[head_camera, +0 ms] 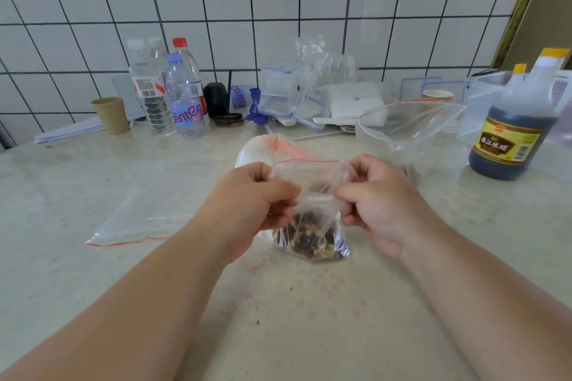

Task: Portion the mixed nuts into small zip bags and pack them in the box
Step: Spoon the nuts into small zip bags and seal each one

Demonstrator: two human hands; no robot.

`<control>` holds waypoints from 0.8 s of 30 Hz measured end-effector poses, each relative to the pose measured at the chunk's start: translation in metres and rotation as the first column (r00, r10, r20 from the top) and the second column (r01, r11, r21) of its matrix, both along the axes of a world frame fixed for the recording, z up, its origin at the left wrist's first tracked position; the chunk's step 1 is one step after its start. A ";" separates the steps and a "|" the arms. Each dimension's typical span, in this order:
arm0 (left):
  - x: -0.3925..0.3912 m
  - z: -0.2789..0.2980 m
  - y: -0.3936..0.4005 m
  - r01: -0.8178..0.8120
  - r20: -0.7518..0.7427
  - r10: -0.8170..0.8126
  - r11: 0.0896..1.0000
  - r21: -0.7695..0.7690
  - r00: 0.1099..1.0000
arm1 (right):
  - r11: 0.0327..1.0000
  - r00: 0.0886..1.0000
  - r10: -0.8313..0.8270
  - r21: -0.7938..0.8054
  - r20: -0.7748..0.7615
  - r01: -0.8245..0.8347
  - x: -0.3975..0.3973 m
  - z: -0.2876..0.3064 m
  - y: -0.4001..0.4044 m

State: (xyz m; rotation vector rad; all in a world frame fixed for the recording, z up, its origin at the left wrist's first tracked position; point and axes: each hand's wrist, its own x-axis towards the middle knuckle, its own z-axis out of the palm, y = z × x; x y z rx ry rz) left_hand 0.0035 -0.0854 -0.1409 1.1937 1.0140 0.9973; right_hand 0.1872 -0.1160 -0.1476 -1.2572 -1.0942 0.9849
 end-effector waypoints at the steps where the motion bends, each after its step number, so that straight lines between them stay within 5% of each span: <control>1: 0.001 -0.001 0.000 -0.064 -0.102 0.070 0.996 0.061 0.992 | 0.996 0.984 -0.079 0.045 0.160 0.073 0.003 -0.004 0.002; 3: 0.002 -0.004 0.000 -0.147 -0.302 0.211 0.964 0.221 0.930 | 0.984 0.916 -0.174 0.107 0.362 0.145 0.008 -0.008 0.004; 5: 0.003 -0.006 0.000 -0.161 -0.403 0.297 0.927 0.338 0.865 | 0.984 0.909 -0.174 0.103 0.379 0.145 0.008 -0.007 0.003; 13: -0.003 0.004 -0.004 -0.080 -0.182 0.120 0.973 0.214 0.976 | 0.999 0.998 0.050 0.013 -0.047 -0.049 0.003 0.007 -0.006; 19: 0.000 0.001 -0.005 -0.161 -0.431 0.329 0.910 0.382 0.840 | 0.974 0.942 -0.208 0.146 0.262 0.174 0.005 0.007 -0.006; 24: -0.002 0.006 -0.006 -0.162 -0.475 0.385 0.881 0.444 0.791 | 0.958 0.846 -0.283 0.172 0.452 0.229 0.007 0.005 -0.006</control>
